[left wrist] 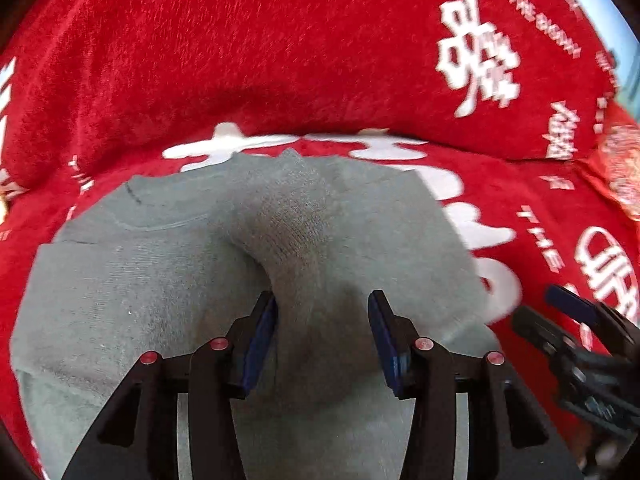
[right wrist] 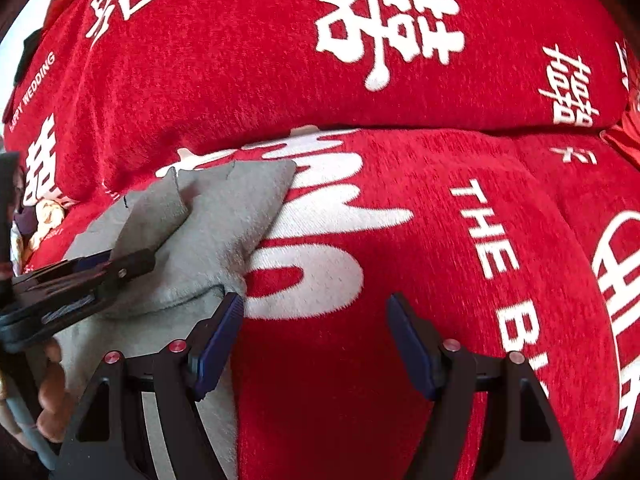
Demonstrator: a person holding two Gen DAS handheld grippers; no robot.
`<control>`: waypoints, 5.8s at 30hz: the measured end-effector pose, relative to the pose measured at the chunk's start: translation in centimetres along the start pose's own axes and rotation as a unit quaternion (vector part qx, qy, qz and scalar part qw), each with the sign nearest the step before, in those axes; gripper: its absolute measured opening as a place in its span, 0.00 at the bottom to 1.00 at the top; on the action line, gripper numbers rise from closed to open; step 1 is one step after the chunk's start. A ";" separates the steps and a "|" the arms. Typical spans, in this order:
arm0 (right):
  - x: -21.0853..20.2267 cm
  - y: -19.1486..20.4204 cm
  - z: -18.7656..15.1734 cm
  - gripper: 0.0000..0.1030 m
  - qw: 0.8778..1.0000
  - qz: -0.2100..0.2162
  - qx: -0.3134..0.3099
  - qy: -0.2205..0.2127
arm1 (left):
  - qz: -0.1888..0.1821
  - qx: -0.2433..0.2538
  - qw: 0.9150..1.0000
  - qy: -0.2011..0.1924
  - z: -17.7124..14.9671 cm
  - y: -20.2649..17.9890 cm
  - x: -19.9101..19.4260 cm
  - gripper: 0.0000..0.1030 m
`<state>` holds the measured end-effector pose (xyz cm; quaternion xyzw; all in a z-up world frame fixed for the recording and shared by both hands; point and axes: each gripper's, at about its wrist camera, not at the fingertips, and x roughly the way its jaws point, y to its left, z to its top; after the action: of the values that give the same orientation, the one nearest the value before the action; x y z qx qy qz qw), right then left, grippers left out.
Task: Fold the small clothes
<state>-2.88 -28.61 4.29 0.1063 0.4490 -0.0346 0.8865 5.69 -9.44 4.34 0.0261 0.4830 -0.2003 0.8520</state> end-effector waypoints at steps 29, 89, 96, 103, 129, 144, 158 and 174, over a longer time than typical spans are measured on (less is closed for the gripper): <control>4.4 9.8 3.3 0.75 0.994 -0.041 -0.093 0.031 | 0.003 -0.099 0.995 -0.006 -4.1 11.6 -1.5 0.48; 3.9 11.3 1.9 0.76 0.991 -0.063 -0.114 0.019 | 0.102 -0.130 0.986 -0.022 -7.0 19.0 -4.3 0.70; 1.6 16.4 -3.7 0.76 0.979 -0.001 -0.201 0.021 | 0.102 -0.041 0.994 -0.016 -10.2 14.2 -5.4 0.70; 0.2 12.1 -7.4 0.77 0.986 -0.005 -0.163 0.019 | 0.099 -0.064 0.993 -0.015 -14.9 17.4 -7.0 0.91; -8.4 9.2 -21.0 0.82 0.970 -0.031 -0.243 -0.014 | 0.090 -0.042 0.995 0.004 -26.3 13.4 -11.4 1.00; -9.4 4.8 -22.0 0.84 0.993 -0.025 -0.110 0.021 | 0.004 -0.192 0.981 0.015 -30.0 20.6 -12.9 1.00; -9.8 5.8 -23.4 0.62 0.994 0.010 -0.107 -0.009 | 0.014 -0.198 0.980 -0.012 -29.8 19.1 -12.1 0.83; -9.4 7.3 -23.9 0.52 0.991 0.041 -0.128 -0.011 | 0.016 -0.183 0.983 -0.022 -30.1 19.2 -12.5 0.76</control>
<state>-26.12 -16.53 -0.71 0.0100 0.4355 0.0583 0.8983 -17.42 19.34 -4.11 -0.1274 0.4922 -0.0956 0.8558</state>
